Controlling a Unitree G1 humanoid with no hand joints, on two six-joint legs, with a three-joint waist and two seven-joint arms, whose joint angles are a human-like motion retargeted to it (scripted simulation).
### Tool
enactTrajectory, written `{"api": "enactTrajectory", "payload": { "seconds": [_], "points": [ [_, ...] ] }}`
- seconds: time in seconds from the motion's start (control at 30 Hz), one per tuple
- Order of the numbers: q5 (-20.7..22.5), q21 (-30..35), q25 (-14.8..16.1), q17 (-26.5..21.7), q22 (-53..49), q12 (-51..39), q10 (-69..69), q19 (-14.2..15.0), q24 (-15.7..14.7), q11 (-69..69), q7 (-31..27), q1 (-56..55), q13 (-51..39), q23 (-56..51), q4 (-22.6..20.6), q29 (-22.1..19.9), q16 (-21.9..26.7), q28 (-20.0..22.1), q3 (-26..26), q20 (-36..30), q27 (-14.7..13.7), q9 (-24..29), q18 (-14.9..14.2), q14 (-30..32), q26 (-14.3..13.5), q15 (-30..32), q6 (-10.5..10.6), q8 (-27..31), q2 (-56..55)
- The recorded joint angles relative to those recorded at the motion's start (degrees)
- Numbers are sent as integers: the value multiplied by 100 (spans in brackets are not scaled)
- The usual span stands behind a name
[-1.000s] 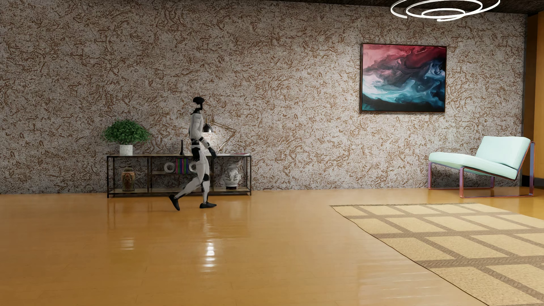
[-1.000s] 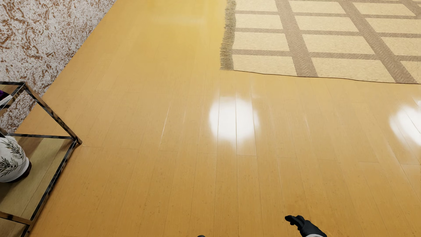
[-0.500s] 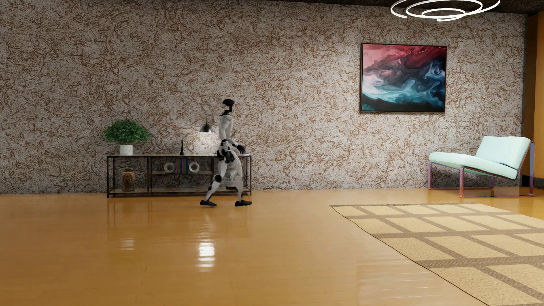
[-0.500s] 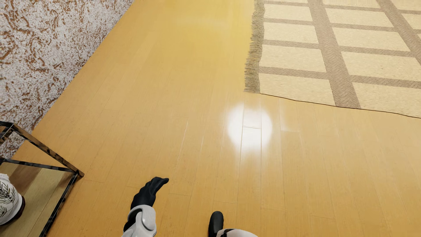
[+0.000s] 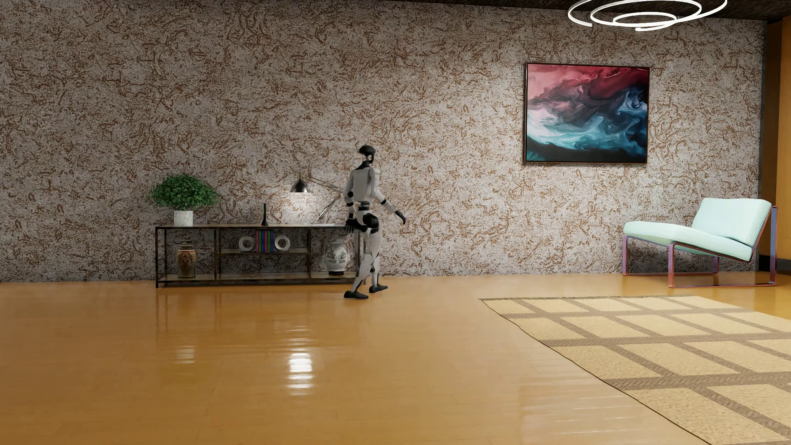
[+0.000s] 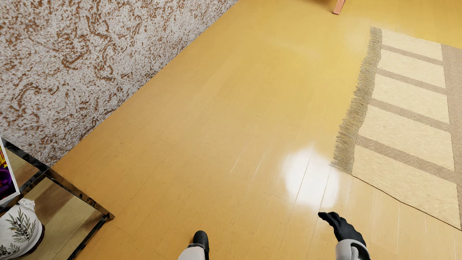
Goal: Head to the light teal armchair
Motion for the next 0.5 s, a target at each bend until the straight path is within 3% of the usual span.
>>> {"api": "enactTrajectory", "payload": {
  "seconds": [0.03,0.07,0.1,0.13,0.17,0.2,0.23,0.27,0.3,0.33,0.4,0.43,0.5],
  "points": [
    [-44,63,59,-49,55,82,-1056,132,92,-42,70,235,-79,-87,-83,0,-61,-417,17,-74,23,-25,-456,-96,9,-2,-27,105,234],
    [-165,129,115,-112,104,96,-1117,278,193,10,258,330,-179,-110,-114,-9,-154,-829,23,-144,70,-31,-770,13,56,9,-58,207,402],
    [-371,101,204,-131,177,37,-964,407,301,166,319,419,-180,-151,-292,-51,-253,-1108,43,-194,127,-31,16,546,103,98,-102,302,534],
    [-681,35,216,-114,288,-51,-762,469,451,449,428,588,-32,-204,-522,-131,-380,-1170,69,-222,180,-28,519,519,171,375,-175,424,613],
    [-1066,-38,256,-28,378,-153,-570,433,586,1031,590,789,146,-174,-717,-218,-503,-1128,99,-179,290,-21,618,168,243,795,-270,541,542],
    [-1500,57,197,30,412,-234,-486,210,734,1883,795,1060,295,-34,-893,-230,-621,-994,118,-114,421,-8,648,-155,299,1526,-383,772,255],
    [-1949,376,114,24,348,-342,-563,10,774,2850,1011,1381,271,253,-1033,-18,-728,-833,118,34,527,1,704,-386,326,2294,-498,1013,-204],
    [-2385,815,-31,-40,224,-429,-786,-404,786,3786,1203,1769,237,530,-1194,415,-783,-686,72,123,500,19,748,-538,250,2877,-613,1287,-765],
    [-2595,1155,-187,-134,126,-567,-762,-615,826,4473,1339,1986,245,705,-1360,866,-768,-609,-9,66,393,55,775,-747,95,2409,-727,1571,-1304],
    [-2500,1208,-216,-99,76,-781,-667,-702,886,4934,1376,2158,369,749,-1491,1029,-678,-621,-108,-60,346,86,787,-973,0,1946,-810,1883,-1820],
    [-1998,989,-75,206,-61,-1270,-452,-578,959,4959,1301,2454,895,673,-1632,670,-419,-672,-292,-158,401,116,748,-1398,-142,1460,-875,2198,-2651],
    [-1768,936,-41,320,-278,-1473,-335,-449,877,4569,1255,2581,1141,667,-1664,478,-344,-573,-375,-63,416,117,736,-1598,-231,1176,-872,2178,-2962],
    [-1333,998,-71,430,-835,-1714,-342,-491,528,3162,1142,2915,1447,882,-1712,426,-199,-143,-520,165,429,86,781,-1872,-561,995,-825,1903,-3353]
  ]
}}
